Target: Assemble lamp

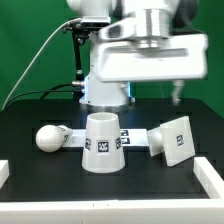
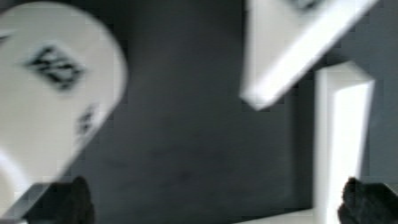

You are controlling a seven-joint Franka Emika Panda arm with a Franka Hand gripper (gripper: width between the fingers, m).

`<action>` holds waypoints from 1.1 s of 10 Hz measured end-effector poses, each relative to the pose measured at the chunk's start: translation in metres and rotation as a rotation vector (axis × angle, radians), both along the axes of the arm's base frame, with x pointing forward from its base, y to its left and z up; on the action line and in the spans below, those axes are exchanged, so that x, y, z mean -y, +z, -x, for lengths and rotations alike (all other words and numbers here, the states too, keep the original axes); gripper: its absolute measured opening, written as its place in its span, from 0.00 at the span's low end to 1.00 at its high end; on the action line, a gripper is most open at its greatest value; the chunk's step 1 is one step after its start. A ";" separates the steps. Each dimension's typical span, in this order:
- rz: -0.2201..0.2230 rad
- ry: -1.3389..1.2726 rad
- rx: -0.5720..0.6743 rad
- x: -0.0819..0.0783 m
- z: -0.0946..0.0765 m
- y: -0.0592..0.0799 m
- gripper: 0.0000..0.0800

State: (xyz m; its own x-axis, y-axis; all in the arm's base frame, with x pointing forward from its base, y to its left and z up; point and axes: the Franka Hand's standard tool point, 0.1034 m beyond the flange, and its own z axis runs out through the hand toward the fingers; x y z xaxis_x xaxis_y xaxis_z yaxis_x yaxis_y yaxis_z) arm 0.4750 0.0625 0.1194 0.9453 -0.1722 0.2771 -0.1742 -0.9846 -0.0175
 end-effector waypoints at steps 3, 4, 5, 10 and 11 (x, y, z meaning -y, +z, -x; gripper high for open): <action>0.016 0.030 -0.002 0.003 0.001 -0.001 0.87; 0.026 0.091 -0.004 -0.006 0.003 0.000 0.87; 0.061 0.229 0.000 -0.006 0.006 0.001 0.87; 0.159 0.521 -0.003 0.006 0.019 -0.008 0.87; 0.128 0.527 -0.068 0.004 0.027 -0.008 0.87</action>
Offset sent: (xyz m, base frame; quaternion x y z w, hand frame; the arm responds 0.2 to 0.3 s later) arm -0.0157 0.0300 0.0088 -0.0132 0.0041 -0.1595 0.9871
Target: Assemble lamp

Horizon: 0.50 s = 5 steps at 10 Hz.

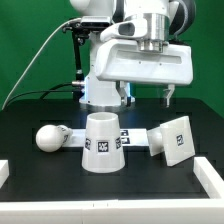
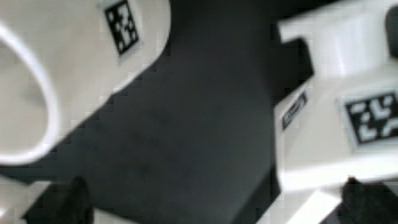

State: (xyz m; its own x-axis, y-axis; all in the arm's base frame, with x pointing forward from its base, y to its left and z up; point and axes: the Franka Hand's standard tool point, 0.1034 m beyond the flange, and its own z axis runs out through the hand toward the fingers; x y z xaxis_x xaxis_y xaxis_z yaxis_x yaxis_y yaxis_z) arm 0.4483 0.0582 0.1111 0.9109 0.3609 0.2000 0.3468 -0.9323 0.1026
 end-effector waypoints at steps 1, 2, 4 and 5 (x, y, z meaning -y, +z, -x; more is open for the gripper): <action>-0.018 0.000 -0.054 -0.007 0.005 0.002 0.87; -0.024 0.007 -0.050 -0.010 0.004 0.004 0.87; -0.011 0.003 -0.061 -0.006 0.005 -0.002 0.87; -0.005 0.003 -0.066 -0.005 0.006 -0.005 0.87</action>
Offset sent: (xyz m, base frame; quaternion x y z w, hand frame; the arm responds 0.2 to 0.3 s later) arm 0.0000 0.0000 0.0000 0.0000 0.0000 0.0000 1.0000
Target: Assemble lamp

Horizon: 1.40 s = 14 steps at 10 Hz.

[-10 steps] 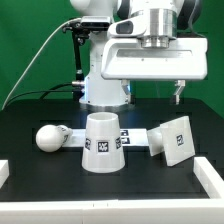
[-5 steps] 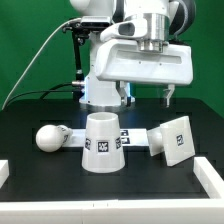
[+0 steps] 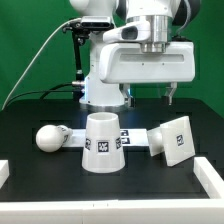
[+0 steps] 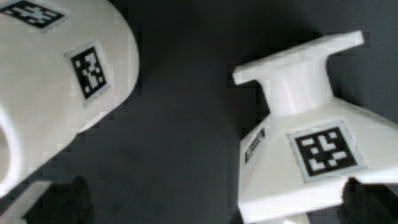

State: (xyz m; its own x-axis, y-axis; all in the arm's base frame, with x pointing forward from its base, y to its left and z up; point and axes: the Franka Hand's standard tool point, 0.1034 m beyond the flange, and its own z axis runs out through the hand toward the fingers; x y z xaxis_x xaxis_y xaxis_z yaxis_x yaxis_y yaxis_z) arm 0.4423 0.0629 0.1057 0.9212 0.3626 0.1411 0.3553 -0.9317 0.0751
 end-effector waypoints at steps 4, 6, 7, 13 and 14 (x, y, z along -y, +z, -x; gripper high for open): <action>0.053 0.150 0.039 -0.027 0.002 -0.026 0.87; 0.053 0.160 0.049 -0.030 0.004 -0.028 0.87; 0.053 0.160 0.049 -0.030 0.004 -0.028 0.87; 0.049 0.155 -0.013 -0.025 -0.003 -0.041 0.87; 0.047 0.144 -0.013 -0.030 -0.002 -0.042 0.87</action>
Offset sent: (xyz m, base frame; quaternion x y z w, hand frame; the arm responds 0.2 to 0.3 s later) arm -0.0014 0.0512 -0.0228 -0.0041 0.0486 -0.0307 0.9983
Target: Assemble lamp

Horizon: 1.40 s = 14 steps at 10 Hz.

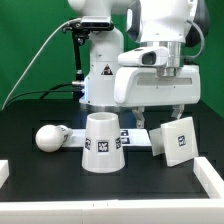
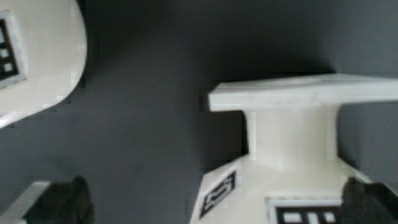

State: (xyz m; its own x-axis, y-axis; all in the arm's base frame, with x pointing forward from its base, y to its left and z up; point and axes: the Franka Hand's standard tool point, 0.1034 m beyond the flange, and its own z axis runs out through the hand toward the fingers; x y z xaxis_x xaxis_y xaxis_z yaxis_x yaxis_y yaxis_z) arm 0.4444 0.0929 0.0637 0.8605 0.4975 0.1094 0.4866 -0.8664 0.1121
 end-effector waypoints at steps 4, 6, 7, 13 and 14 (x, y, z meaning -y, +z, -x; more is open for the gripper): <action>0.001 0.000 -0.001 0.001 0.000 0.000 0.87; -0.010 -0.021 -0.024 0.000 0.003 -0.003 0.87; -0.023 -0.039 -0.040 -0.002 0.003 -0.003 0.87; -0.044 -0.042 -0.046 -0.019 0.001 -0.013 0.87; -0.042 -0.050 -0.047 -0.022 0.002 -0.017 0.87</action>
Offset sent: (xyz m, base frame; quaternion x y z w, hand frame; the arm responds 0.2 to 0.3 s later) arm 0.0000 0.0000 0.0000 0.0000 0.0000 0.0000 1.0000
